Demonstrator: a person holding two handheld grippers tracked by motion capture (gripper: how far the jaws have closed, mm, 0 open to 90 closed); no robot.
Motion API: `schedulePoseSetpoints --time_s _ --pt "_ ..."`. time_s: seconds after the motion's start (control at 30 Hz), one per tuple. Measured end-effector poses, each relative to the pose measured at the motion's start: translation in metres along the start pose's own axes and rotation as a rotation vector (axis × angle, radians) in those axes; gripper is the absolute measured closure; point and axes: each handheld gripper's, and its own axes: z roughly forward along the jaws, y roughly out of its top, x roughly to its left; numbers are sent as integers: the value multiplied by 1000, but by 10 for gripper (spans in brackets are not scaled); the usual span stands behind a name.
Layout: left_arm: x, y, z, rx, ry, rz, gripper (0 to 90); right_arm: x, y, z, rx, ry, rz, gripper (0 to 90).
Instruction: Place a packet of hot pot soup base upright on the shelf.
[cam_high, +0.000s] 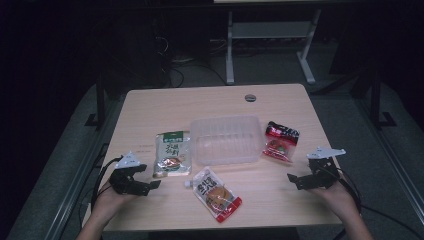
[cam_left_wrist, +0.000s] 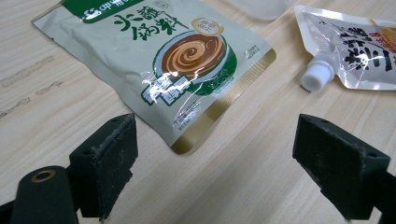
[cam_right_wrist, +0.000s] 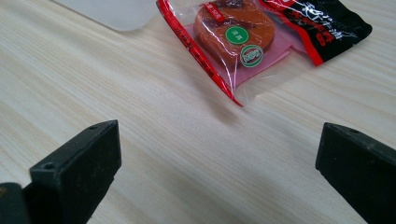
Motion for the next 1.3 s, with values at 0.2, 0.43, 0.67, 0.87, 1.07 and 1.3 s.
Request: schedulePoseSetpoints --time_s 0.2,0.43,0.67,0.87,1.07,1.3 --pt "1 1 0 0 1 -5 138 -2 3 -3 10 14 0 88" --pt "0 0 0 -10 -4 -10 142 -8 21 -6 19 32 -4 397" --pt "-1 0 0 -3 -8 -13 145 -17 42 3 41 33 4 892" --pt "0 0 -1 0 -9 -18 147 -31 55 21 73 11 -5 896" --pt "-1 0 1 -1 -14 -21 149 -40 61 35 80 6 1 896" --pt "-1 0 1 11 -20 -12 149 -48 85 58 68 -11 -13 896"
